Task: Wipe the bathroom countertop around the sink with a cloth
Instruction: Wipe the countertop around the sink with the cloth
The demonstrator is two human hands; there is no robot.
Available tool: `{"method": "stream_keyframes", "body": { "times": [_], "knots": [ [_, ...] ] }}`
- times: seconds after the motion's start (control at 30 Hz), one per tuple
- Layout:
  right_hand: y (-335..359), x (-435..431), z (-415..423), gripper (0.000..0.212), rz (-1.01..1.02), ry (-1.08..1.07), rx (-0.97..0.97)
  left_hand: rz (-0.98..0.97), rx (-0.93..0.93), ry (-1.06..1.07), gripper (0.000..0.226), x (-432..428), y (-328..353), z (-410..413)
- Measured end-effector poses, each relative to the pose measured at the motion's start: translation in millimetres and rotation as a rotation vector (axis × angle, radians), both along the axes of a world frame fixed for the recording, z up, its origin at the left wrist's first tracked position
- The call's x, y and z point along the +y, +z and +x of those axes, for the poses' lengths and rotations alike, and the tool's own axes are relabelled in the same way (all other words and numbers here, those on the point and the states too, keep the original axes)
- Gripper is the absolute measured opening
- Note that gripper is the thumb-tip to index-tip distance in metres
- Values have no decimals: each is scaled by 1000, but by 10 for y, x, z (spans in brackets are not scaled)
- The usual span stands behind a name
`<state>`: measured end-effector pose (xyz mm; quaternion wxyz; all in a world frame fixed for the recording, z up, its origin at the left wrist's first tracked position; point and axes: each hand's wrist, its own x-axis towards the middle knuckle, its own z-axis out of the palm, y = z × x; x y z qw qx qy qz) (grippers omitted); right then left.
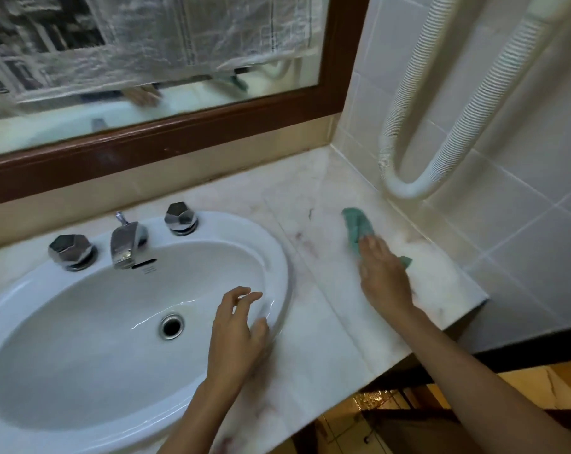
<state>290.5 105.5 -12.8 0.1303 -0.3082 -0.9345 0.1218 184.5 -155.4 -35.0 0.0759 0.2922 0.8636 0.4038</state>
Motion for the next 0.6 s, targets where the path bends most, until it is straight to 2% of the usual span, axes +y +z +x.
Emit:
{"method": "stream_keyframes", "body": {
  "times": [0.07,0.1,0.13,0.2,0.27,0.4,0.6],
  "knots": [
    [-233,41,-28,48,-63,149,-296,-11,-14,-11,45,192,7,-9],
    [-307,35,-13,47,-98,168,-377,-18,-13,-17,48,272,-2,-24],
    [-361,32,9,50,-107,153,-366,-32,-11,-21,49,346,-23,-42],
    [-344,43,16,60,-62,63,-227,-85,-8,-5,48,494,-85,-94],
    [-305,84,-60,66,-43,74,-158,-163,-3,36,50,622,-117,-165],
    [-482,292,-229,60,-44,235,-304,-322,23,36,61,908,-149,-338],
    [-620,762,-461,59,-15,174,-312,-401,42,43,61,1108,-243,-359]
  ]
}}
